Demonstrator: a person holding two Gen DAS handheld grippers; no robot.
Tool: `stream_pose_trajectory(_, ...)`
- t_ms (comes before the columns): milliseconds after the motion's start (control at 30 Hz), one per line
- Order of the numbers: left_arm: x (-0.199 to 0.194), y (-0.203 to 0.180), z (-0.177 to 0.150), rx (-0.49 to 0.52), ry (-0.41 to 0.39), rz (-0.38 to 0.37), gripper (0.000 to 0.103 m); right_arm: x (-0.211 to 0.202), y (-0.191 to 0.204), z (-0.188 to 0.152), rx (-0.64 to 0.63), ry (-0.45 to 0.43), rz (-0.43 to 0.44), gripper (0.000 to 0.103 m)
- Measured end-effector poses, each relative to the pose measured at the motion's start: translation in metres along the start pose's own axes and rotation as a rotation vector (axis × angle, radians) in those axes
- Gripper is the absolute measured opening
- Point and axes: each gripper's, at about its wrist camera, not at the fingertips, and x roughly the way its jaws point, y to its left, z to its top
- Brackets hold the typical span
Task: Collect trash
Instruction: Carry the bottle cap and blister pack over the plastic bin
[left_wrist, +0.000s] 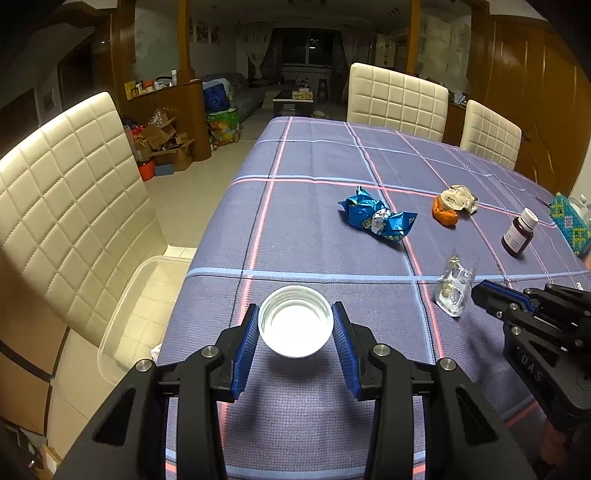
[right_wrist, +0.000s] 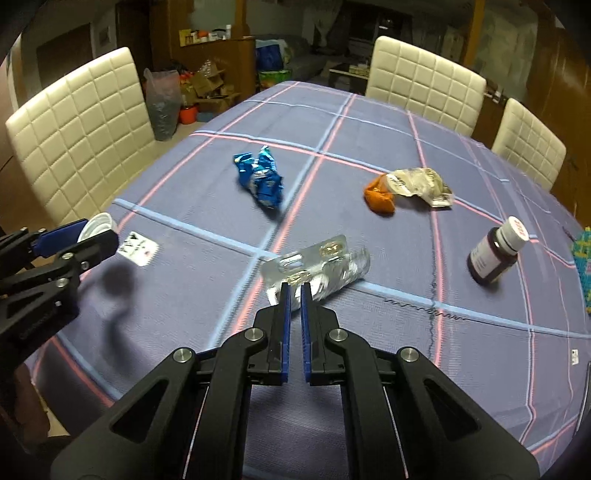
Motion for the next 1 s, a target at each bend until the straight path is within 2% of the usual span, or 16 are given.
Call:
stream_pose_trajectory(100, 0.002, -0.002, 0.0, 0.003, 0.003, -0.004, 0.039, -0.005, -0.005, -0.004, 0.001, -0.046, -0.034, 0.01)
stream_pose_trajectory(200, 0.005, -0.004, 0.001, 0.005, 0.009, -0.011, 0.039, -0.007, -0.013, -0.008, 0.025, -0.069, -0.022, 0.026)
stream_pose_trajectory(233, 0.006, -0.005, 0.001, 0.007, 0.011, -0.013, 0.039, -0.006, -0.014, -0.008, 0.034, -0.065, -0.02, 0.047)
stream_pose_trajectory(267, 0.007, -0.006, 0.0, 0.009, 0.012, -0.014, 0.039, -0.006, -0.015, -0.007, 0.037, -0.068, -0.012, 0.071)
stream_pose_trajectory(300, 0.007, -0.007, 0.0, 0.012, 0.013, -0.015, 0.039, -0.007, -0.015, -0.008, 0.037, -0.077, -0.002, 0.075)
stream_pose_trajectory(400, 0.007, -0.009, 0.0, 0.02, 0.013, -0.017, 0.039, -0.01, -0.013, -0.008, 0.029, -0.101, -0.009, 0.079)
stream_pose_trajectory(533, 0.008, -0.009, 0.0, 0.019, 0.016, -0.014, 0.039, 0.0, -0.013, -0.003, 0.034, -0.069, 0.013, 0.09)
stream_pose_trajectory(733, 0.014, -0.009, 0.001, 0.021, 0.03, -0.01, 0.039, 0.031, -0.017, 0.004, 0.024, 0.005, 0.042, 0.091)
stream_pose_trajectory(933, 0.021, -0.013, 0.003, 0.035, 0.041, -0.003, 0.039, 0.048, -0.018, 0.011, 0.002, 0.035, 0.039, 0.093)
stream_pose_trajectory(1000, 0.024, -0.015, 0.005, 0.037, 0.045, -0.001, 0.039, 0.053, -0.018, 0.012, 0.003, 0.046, 0.042, 0.091)
